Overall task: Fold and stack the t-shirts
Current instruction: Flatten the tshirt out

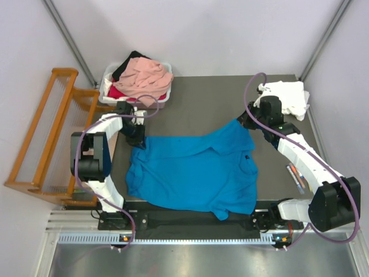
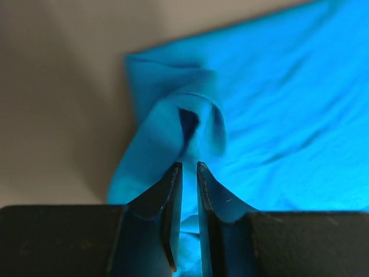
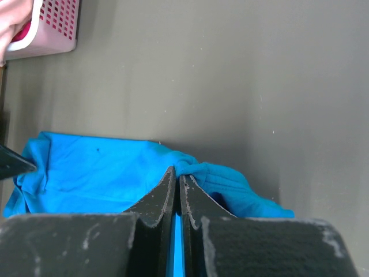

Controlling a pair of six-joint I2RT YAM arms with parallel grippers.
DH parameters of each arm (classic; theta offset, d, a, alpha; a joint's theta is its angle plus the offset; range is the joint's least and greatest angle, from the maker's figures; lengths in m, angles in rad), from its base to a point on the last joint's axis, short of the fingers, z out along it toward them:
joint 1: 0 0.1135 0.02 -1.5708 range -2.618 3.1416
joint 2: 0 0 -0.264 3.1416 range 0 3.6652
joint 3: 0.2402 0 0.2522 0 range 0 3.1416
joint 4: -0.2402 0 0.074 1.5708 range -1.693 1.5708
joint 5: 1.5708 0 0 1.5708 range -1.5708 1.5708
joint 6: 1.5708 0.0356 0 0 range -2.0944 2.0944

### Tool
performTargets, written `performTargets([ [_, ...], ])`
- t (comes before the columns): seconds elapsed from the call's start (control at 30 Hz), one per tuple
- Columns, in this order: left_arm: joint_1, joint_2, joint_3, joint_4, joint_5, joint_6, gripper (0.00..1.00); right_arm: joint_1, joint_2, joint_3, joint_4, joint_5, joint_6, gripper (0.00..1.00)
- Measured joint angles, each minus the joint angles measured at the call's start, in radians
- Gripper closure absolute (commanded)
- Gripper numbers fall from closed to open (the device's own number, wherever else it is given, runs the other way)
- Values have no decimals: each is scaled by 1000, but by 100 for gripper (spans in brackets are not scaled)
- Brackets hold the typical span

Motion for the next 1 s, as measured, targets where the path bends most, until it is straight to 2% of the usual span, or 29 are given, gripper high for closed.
performTargets([
  [0.3, 113, -8, 12, -1, -29, 30, 78, -9, 0, 0, 0, 1, 0, 100],
  [0.5, 168, -29, 13, 2, -80, 37, 78, -59, 10, 0, 3, -4, 3, 100],
  [0.7, 315, -32, 58, 9, -151, -29, 80, -93, 45, -2, 31, -11, 8, 100],
  [0.83, 401, -47, 95, 7, -123, -74, 78, -97, 88, -20, 59, -18, 17, 100],
  [0.93, 380, -91, 112, -31, -59, -71, 77, -99, 142, -22, 82, -25, 25, 100],
  [1.0, 292, -137, 134, -66, -25, -51, 77, -99, 167, -38, 106, -35, 31, 100],
])
